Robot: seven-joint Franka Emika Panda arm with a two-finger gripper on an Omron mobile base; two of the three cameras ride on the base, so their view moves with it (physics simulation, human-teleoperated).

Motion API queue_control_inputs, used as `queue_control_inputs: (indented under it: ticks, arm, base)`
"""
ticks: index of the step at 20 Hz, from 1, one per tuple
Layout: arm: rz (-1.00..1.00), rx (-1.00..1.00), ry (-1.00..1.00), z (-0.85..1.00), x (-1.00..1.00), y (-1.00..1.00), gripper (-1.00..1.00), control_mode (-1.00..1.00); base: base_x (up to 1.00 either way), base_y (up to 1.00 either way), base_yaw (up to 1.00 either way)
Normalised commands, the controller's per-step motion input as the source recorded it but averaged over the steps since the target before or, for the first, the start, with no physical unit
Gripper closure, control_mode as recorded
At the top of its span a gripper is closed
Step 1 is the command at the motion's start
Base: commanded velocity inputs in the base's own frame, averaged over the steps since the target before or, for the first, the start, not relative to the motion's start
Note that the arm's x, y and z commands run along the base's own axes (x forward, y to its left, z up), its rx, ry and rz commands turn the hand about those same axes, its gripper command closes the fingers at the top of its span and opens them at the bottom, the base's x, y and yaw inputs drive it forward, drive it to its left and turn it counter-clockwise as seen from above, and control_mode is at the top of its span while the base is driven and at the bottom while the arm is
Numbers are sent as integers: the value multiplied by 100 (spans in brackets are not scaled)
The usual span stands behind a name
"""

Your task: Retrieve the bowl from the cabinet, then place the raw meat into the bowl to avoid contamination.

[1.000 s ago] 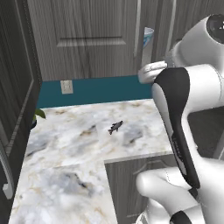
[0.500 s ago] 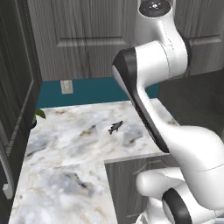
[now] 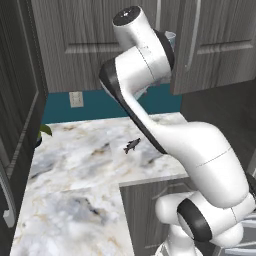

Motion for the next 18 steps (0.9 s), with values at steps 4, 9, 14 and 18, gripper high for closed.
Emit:
queue_control_inputs:
  ticks: [4,9,14,18]
  arm:
    - [6,-19,7,-9,44,-3,-100,-100]
    - [3,-19,5,-13,37,-6,-100,-100]
    - [0,-16,2,-9,27,-13,-100,-100]
    - [0,-12,5,-4,29,-24,-100,-100]
  base:
    - [0,0,0]
    - [0,0,0]
    - [0,0,0]
    - [0,0,0]
